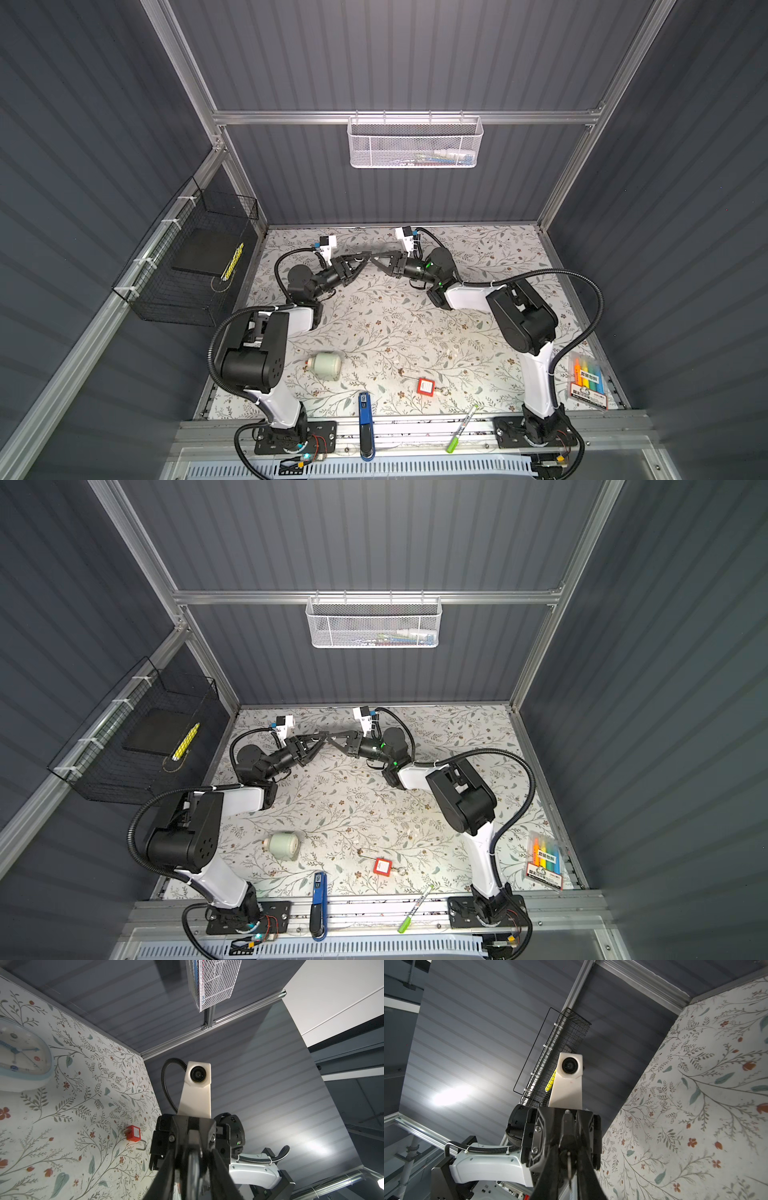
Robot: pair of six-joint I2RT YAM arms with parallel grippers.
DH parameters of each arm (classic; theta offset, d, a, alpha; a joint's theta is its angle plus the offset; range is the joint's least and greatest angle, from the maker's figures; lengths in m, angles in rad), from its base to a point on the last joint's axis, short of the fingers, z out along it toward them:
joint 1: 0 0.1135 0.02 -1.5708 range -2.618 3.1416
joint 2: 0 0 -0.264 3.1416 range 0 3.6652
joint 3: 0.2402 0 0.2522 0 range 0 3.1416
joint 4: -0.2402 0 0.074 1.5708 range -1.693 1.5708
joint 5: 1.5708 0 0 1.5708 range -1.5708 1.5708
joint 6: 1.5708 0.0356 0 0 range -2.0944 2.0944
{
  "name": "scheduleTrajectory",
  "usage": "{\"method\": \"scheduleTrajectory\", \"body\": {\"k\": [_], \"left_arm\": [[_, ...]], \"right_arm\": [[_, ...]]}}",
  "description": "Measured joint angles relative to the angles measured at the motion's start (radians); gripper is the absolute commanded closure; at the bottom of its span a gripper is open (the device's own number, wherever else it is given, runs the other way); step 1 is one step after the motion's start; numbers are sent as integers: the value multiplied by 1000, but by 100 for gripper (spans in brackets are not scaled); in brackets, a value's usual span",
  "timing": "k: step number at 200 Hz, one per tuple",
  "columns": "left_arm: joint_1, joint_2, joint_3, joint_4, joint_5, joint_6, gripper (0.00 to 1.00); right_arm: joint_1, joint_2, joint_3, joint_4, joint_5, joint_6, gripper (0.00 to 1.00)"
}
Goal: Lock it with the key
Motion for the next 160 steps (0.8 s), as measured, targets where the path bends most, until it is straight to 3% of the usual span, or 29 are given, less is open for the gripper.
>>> {"method": "scheduleTrajectory", "body": {"k": [34, 49, 138, 160], "left_arm": [[0, -28, 0, -35, -1, 36, 58], [0, -28, 0, -34, -1, 35, 57], [1, -14, 0, 16, -5, -18, 79], [1, 0, 0, 50, -5, -38, 77]], "right_arm": [[0, -3, 0, -11, 1, -8, 100], [0, -3, 0, -17, 1, -11, 100], [-2, -14, -1, -8, -3, -11, 100], [-3, -20, -5, -8, -3, -13, 100]]}}
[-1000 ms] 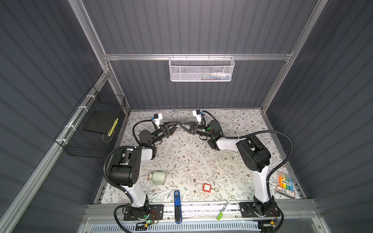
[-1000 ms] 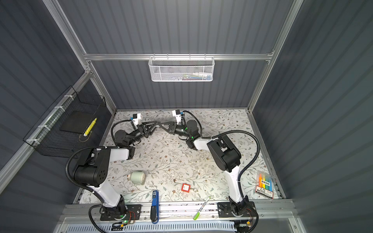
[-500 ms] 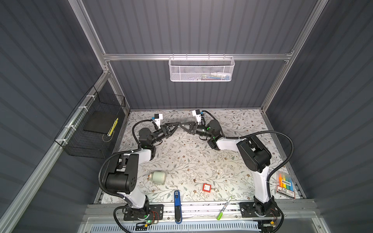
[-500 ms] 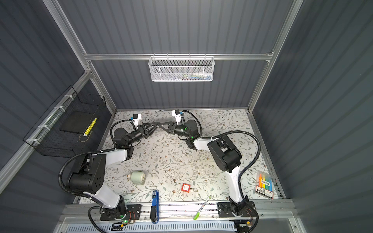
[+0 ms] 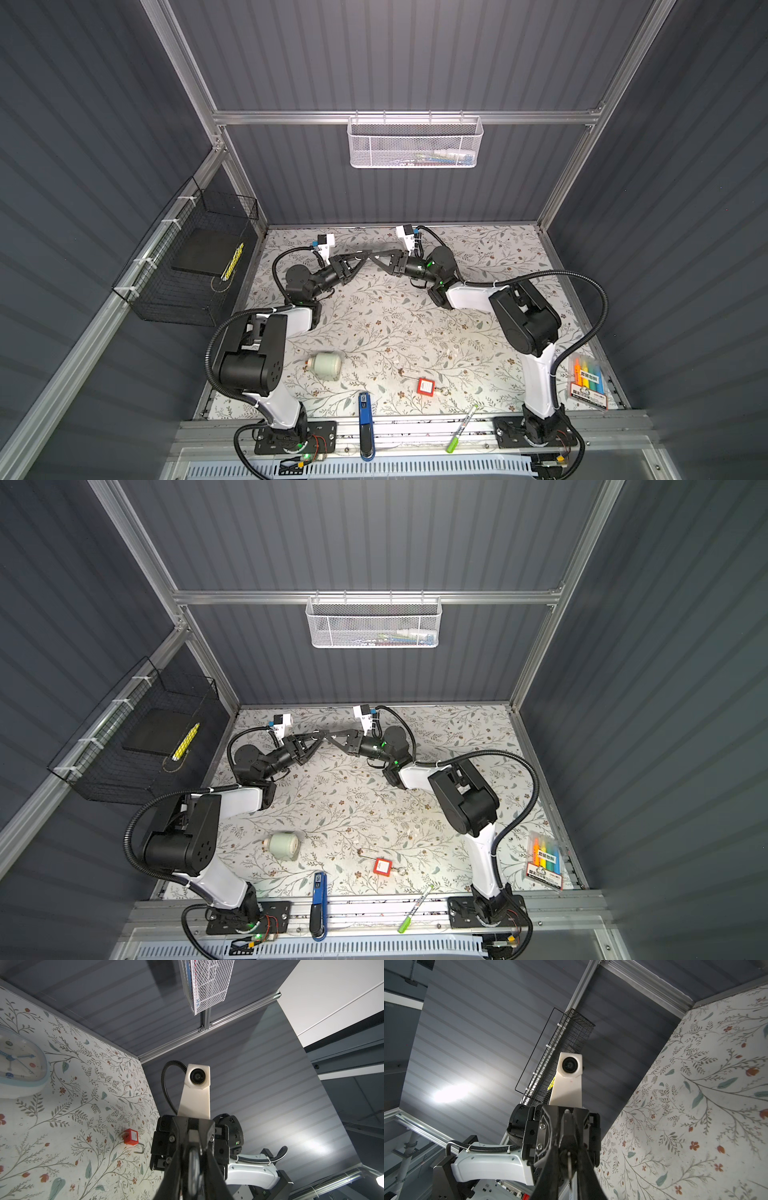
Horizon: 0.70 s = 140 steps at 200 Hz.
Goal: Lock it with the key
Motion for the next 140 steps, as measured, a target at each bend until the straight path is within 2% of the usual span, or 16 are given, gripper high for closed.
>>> {"method": "scheduleTrajectory", "body": {"k": [16, 47, 79, 95, 124, 140], "left_arm": [[0, 3, 0, 15, -4, -10, 73], [2, 3, -3, 18, -4, -14, 72], [7, 3, -7, 18, -4, -16, 80], [7, 3, -9, 18, -4, -16, 80], [11, 3, -9, 32, -3, -24, 69], [16, 3, -9, 42, -5, -29, 67]], "right_arm": [[-2, -1, -4, 0, 0, -3, 100], [-3, -5, -15, 0, 0, -6, 100], [-3, -7, -16, 0, -3, -7, 100], [-3, -9, -17, 0, -7, -8, 100], [-3, -16, -27, -2, -8, -14, 100], [-3, -16, -32, -3, -8, -18, 100]]}}
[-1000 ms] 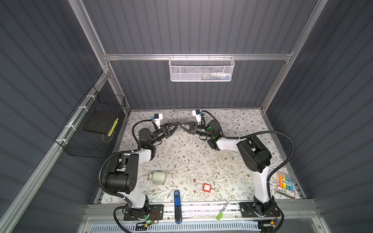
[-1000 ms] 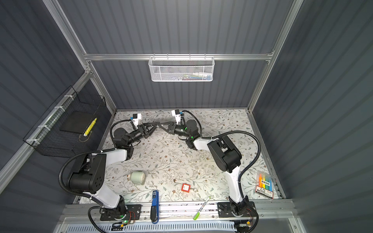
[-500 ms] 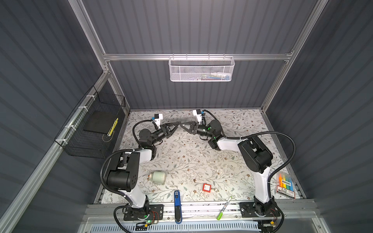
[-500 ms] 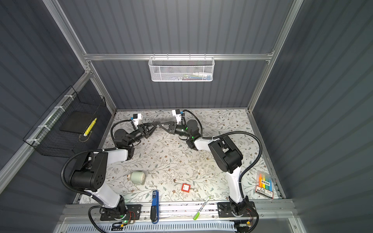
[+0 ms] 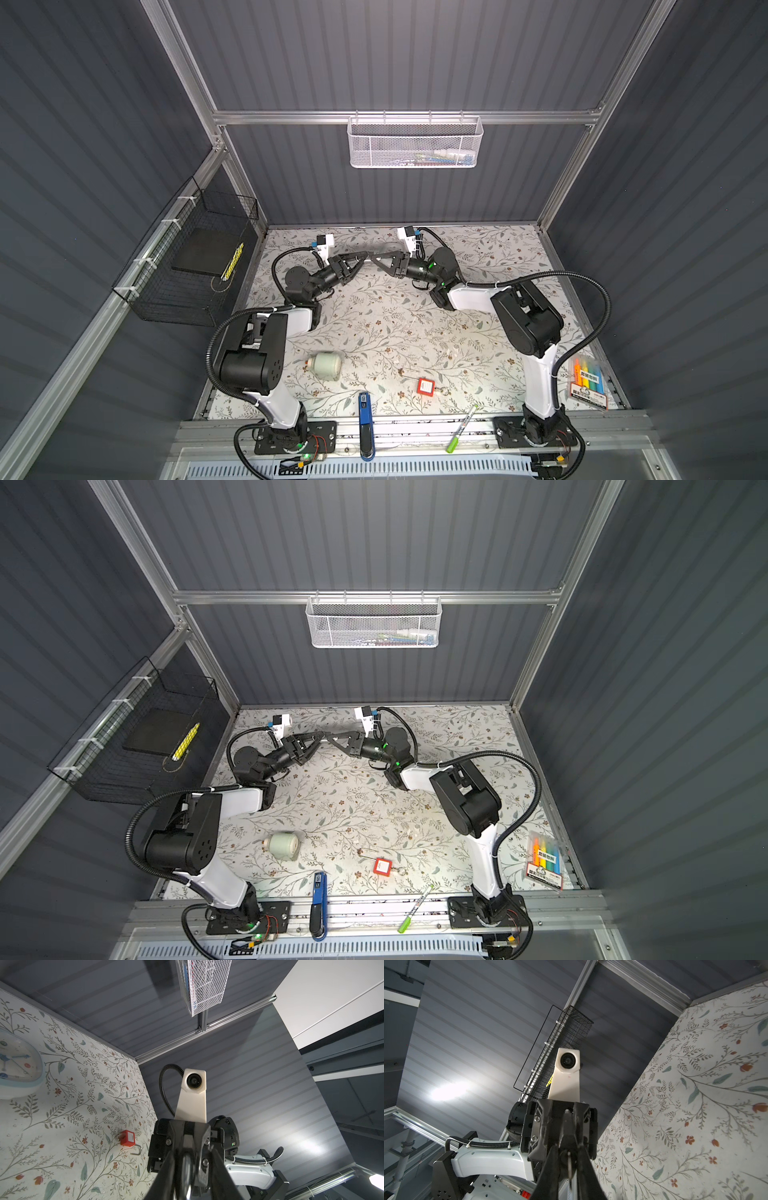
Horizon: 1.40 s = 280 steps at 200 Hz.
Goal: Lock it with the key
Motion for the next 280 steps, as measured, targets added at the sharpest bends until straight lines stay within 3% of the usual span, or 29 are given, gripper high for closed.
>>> {"method": "scheduleTrajectory", "body": {"k": [23, 57, 69, 91, 117, 125, 280], "left_arm": [[4, 0, -1, 3, 0, 0, 69], [4, 0, -8, -2, -2, -3, 87], [4, 0, -11, 3, -3, 2, 100], [4, 0, -11, 10, -3, 3, 100], [5, 0, -16, 11, -6, 0, 100], [5, 0, -18, 13, -7, -3, 100], [11, 0, -18, 60, -7, -23, 100]], "right_arm": [[0, 0, -3, 0, 0, -1, 100], [0, -3, -6, 10, -4, -1, 100], [0, -4, -7, 10, -4, 2, 100], [0, -4, -7, 11, -5, 5, 100], [0, -4, -8, 12, -6, 7, 67], [0, -4, -12, 14, -6, 5, 64], [-36, -27, -40, 35, -8, 28, 67]]}}
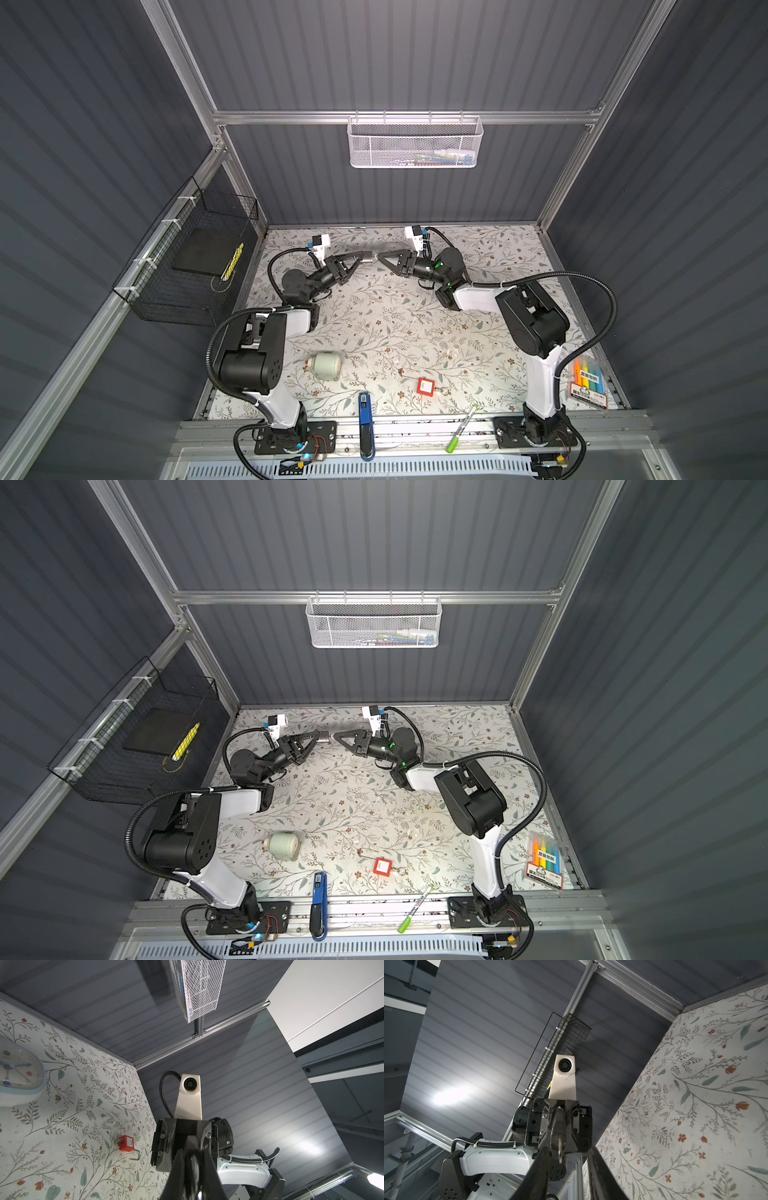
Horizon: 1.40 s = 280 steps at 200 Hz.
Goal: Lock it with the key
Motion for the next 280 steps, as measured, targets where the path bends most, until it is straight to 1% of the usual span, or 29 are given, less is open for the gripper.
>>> {"method": "scheduleTrajectory", "body": {"k": [113, 125, 147, 174, 189, 200, 224, 254, 280], "left_arm": [[0, 0, -8, 3, 0, -3, 100], [0, 0, -8, 3, 0, -3, 100], [0, 0, -8, 3, 0, -4, 100], [0, 0, -8, 2, 0, -4, 100], [0, 0, -8, 2, 0, -4, 100], [0, 0, -8, 2, 0, -4, 100], [1, 0, -8, -2, 0, -4, 100], [5, 0, -9, -2, 1, -6, 100], [5, 0, -10, -14, 9, -6, 100]], "right_arm": [[7, 8, 41, 6, -3, 18, 80], [7, 9, 41, 6, -3, 18, 80], [8, 11, 41, 6, -3, 17, 76], [11, 19, 41, 6, -3, 17, 77], [12, 26, 41, 5, -3, 18, 81], [13, 31, 41, 4, -4, 18, 88], [13, 32, 41, 14, -10, 21, 100], [13, 32, 38, 16, -10, 13, 100], [8, 20, 0, 39, -2, 10, 100]]}}
